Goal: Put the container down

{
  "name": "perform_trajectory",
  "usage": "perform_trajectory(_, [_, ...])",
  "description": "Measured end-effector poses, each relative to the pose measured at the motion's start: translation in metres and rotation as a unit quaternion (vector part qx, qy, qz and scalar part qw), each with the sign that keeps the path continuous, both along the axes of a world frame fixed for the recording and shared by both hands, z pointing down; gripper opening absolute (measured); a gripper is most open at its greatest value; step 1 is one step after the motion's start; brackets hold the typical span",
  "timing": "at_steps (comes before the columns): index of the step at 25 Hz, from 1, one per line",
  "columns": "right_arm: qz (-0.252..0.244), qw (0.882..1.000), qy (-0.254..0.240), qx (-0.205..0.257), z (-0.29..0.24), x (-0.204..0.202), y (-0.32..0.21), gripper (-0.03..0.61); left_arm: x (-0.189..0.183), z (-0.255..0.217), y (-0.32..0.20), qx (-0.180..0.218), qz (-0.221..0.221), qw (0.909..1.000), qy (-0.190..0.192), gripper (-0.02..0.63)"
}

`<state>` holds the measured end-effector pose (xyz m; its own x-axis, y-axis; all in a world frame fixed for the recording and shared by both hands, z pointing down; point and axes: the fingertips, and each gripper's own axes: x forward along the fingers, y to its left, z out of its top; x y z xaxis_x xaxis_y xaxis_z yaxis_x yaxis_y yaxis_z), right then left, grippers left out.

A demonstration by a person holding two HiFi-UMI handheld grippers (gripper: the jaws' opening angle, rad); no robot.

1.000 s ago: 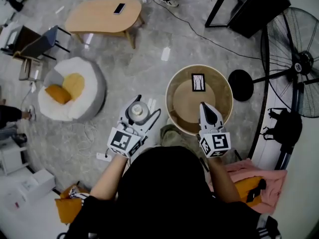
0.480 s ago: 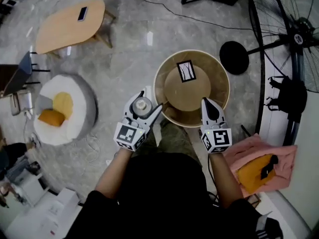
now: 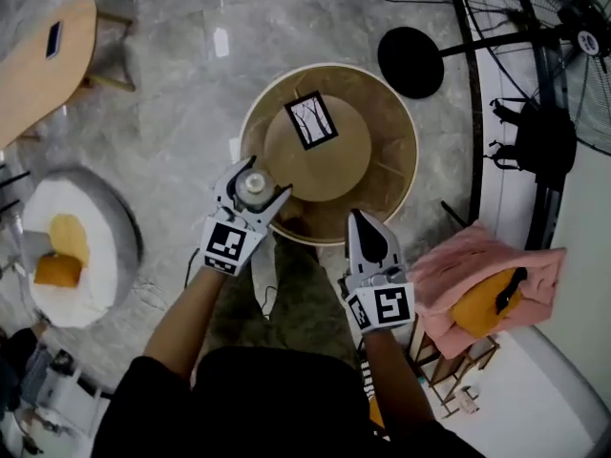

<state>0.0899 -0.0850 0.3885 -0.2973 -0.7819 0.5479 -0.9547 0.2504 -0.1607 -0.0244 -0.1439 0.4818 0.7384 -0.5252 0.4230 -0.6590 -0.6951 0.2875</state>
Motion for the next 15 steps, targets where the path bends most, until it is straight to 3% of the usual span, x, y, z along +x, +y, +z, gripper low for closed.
perform_trajectory(8, [0.026,0.999,-0.006,-0.028,0.116,-0.003,-0.009,0.021,0.035,0.138,-0.026,0.028,0.036,0.9987,-0.022,0.351])
perform_trajectory(15, [0.027,0.997,0.005,-0.065,0.181,0.015,0.021,0.021,0.053,0.214,-0.035,0.045,0.033,0.9976,-0.04,0.351])
